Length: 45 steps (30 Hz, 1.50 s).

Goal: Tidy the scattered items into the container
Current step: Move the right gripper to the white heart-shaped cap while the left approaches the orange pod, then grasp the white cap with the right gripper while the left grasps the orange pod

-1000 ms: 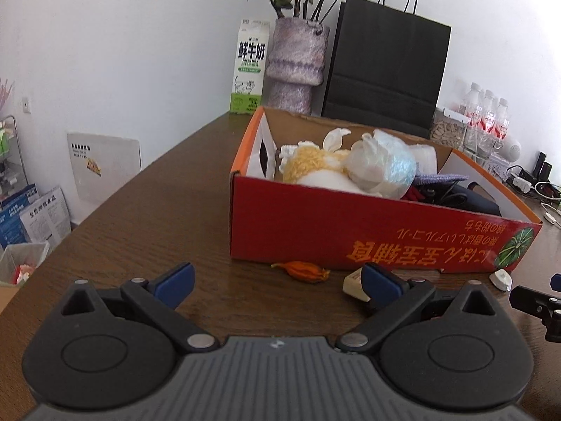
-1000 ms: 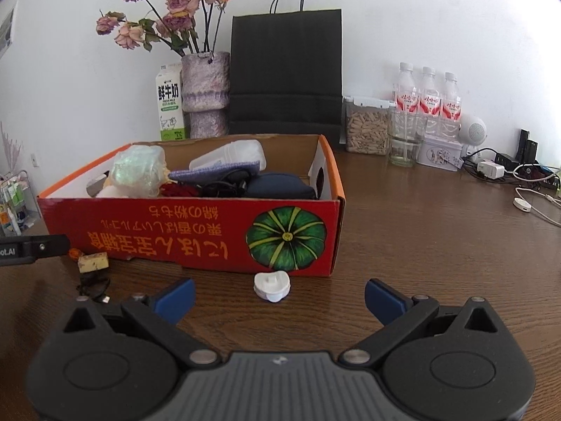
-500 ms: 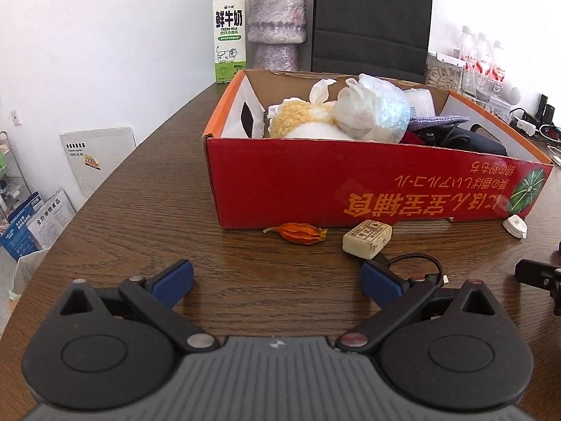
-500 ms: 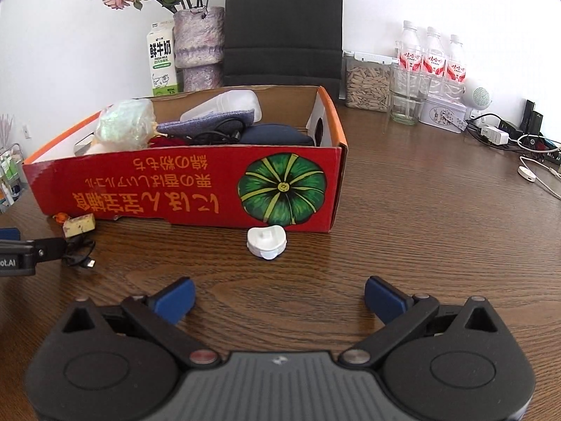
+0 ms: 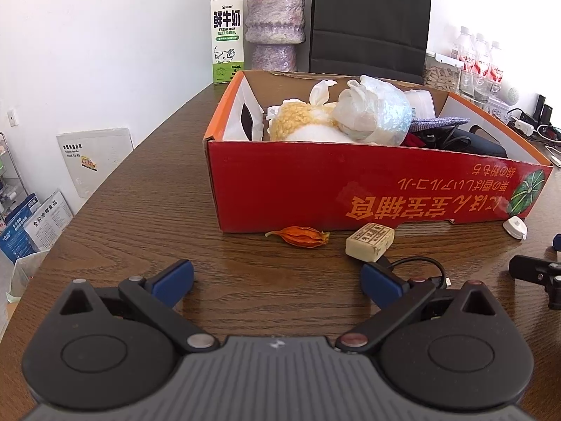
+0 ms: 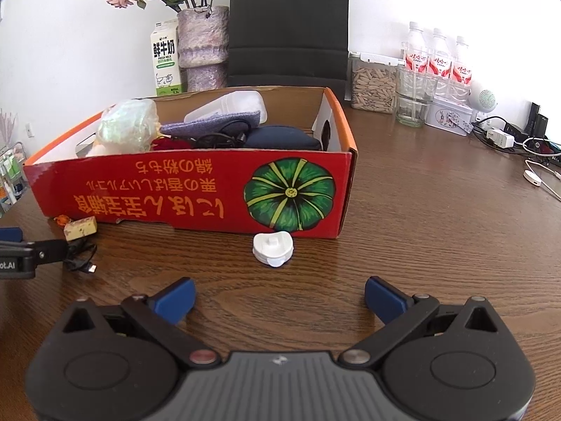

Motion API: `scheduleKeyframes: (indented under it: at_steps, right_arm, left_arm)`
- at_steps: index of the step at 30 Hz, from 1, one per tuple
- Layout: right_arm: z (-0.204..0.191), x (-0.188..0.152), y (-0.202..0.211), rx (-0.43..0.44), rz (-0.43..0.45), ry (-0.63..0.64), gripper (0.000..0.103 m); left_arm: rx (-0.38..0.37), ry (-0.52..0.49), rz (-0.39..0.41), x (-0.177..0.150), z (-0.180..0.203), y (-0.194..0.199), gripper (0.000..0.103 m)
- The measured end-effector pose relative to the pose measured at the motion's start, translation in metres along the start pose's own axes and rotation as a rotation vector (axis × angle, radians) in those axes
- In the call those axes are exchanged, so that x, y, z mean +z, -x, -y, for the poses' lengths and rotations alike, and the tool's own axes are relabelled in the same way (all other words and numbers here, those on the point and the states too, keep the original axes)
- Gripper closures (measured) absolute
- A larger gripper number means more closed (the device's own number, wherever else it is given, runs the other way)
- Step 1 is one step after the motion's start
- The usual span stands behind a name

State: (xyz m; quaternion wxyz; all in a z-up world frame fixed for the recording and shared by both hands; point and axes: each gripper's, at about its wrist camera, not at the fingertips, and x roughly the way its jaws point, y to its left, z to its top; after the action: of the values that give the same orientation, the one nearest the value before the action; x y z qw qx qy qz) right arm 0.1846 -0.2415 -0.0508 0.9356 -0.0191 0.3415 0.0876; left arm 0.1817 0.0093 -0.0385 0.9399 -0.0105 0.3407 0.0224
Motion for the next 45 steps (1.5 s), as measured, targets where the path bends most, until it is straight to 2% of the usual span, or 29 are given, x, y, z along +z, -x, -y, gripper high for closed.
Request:
scheduleKeyframes:
  at_steps: [13, 19, 21, 22, 23, 24, 26, 30, 38, 45]
  right_arm:
    - [0.000, 0.014, -0.016, -0.010, 0.001, -0.010, 0.000]
    - [-0.003, 0.017, -0.019, -0.011, 0.024, -0.011, 0.019]
    - [-0.004, 0.017, -0.018, -0.015, 0.035, -0.014, 0.032]
    - [-0.004, 0.017, -0.017, -0.012, 0.041, -0.013, 0.037]
    - [-0.004, 0.017, -0.016, -0.010, 0.046, -0.011, 0.048]
    - [-0.005, 0.017, -0.015, -0.005, 0.052, -0.010, 0.060]
    - [-0.004, 0.017, -0.013, 0.012, 0.060, -0.011, 0.078]
    - [-0.003, 0.015, -0.008, 0.049, 0.071, -0.023, 0.078]
    - [-0.011, 0.010, 0.005, 0.042, 0.144, -0.006, 0.078]
    - [-0.017, 0.003, 0.026, 0.022, 0.253, 0.030, 0.078]
  left_arm:
    - [0.006, 0.000, -0.001, 0.017, -0.007, -0.019, 0.000]
    - [0.012, 0.005, 0.001, 0.017, -0.006, -0.021, 0.001]
    - [0.017, 0.008, 0.013, 0.017, -0.006, -0.019, 0.010]
    - [0.018, 0.009, 0.022, 0.017, -0.006, -0.017, 0.020]
    - [0.018, 0.008, 0.032, 0.016, -0.005, -0.016, 0.033]
    - [0.015, 0.007, 0.043, 0.016, -0.005, -0.013, 0.042]
    - [0.037, 0.014, 0.053, 0.014, -0.004, -0.010, 0.063]
    - [0.007, 0.052, 0.063, 0.011, -0.011, -0.004, 0.063]
    - [0.003, 0.066, 0.079, 0.004, -0.011, 0.007, 0.063]
    - [-0.009, 0.058, 0.173, 0.001, -0.010, 0.034, 0.063]
